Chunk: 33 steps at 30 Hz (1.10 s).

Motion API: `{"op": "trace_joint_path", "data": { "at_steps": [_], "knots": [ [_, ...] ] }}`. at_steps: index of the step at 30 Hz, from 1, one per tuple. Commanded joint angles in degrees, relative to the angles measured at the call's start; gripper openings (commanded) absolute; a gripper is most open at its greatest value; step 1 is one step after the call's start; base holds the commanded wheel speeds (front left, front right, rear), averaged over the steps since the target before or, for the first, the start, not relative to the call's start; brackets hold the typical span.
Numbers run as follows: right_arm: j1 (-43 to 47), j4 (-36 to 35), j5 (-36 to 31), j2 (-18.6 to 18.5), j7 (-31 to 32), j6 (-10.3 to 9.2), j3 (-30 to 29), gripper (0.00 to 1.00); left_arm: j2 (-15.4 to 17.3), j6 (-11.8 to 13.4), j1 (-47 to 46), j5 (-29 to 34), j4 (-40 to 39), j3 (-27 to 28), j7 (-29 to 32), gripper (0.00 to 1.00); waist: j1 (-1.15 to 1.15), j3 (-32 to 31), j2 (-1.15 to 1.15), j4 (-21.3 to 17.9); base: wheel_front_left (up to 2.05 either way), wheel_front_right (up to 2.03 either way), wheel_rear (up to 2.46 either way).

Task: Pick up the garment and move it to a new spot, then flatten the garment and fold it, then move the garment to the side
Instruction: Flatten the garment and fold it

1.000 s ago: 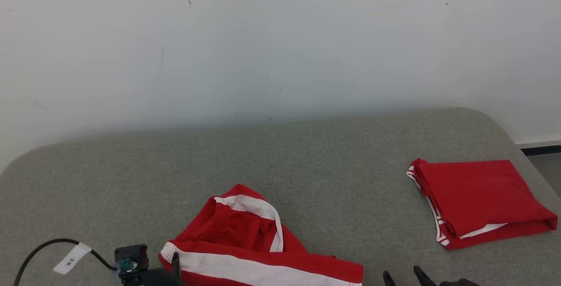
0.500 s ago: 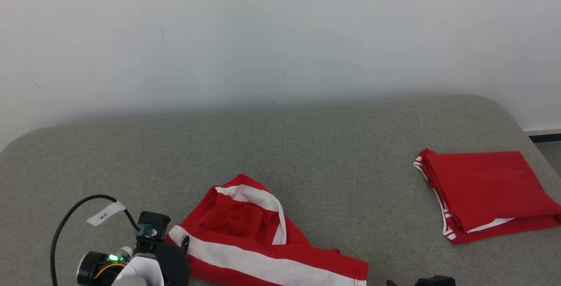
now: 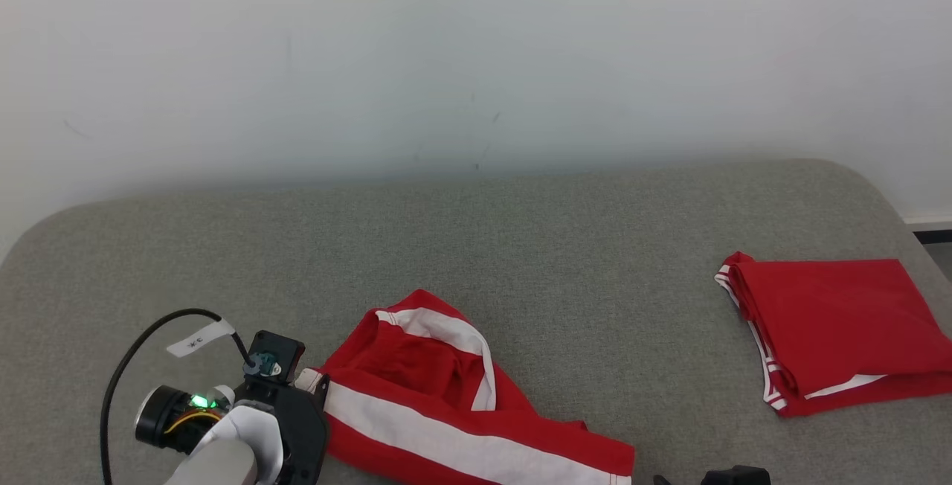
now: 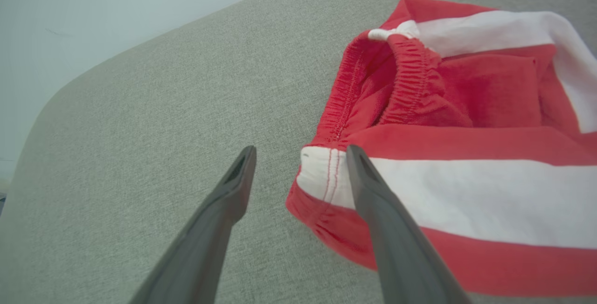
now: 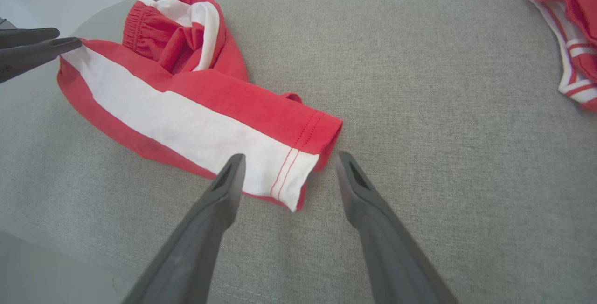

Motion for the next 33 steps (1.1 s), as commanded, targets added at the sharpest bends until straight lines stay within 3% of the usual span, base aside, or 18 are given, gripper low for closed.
{"op": "trace_joint_path", "data": {
  "at_steps": [1,10,11,12,14,15,33],
  "knots": [
    [0.16,-0.16,-0.16,0.01,-0.04,-0.15,-0.14,1.00,0.50,0.15,-0.54,0.42,-0.63,-0.17,0.47,1.00,-0.01,-0.06,0.00,0.23,0.00,0.00,0.00],
    [0.19,0.05,-0.04,0.01,-0.09,-0.15,0.27,1.00,1.57,-2.19,-0.12,-0.33,-2.70,-1.70,4.24,1.00,-0.01,-0.02,0.00,0.33,0.00,0.00,0.00],
    [0.15,0.06,-0.04,0.01,-0.09,-0.15,0.35,1.00,1.64,-2.22,-0.17,-0.30,-2.79,-1.82,4.38,0.95,-0.01,0.02,0.00,0.26,0.00,0.00,0.00],
    [0.09,0.07,-0.07,0.01,-0.06,-0.15,0.40,1.00,1.64,-2.12,-0.26,-0.30,-2.84,-1.89,4.44,0.85,-0.01,0.08,0.00,0.19,0.00,0.00,0.00],
    [-0.10,0.10,-0.14,0.01,0.15,-0.15,0.56,1.00,1.65,-1.91,-0.49,-0.30,-2.89,-1.98,4.62,0.40,-0.01,0.20,0.00,0.04,0.00,0.00,0.00],
    [-0.09,0.14,-0.20,0.01,0.38,-0.15,0.66,1.00,1.66,-1.84,-0.61,-0.27,-2.96,-2.04,4.55,0.00,-0.01,0.27,0.00,0.01,0.00,0.00,0.00],
    [-0.66,4.14,0.49,-0.01,1.17,-0.15,-0.97,1.00,-2.61,1.43,0.94,-0.76,-3.76,-2.85,2.37,0.00,-0.01,0.69,0.00,3.73,0.00,0.00,0.00]
  ]
}}
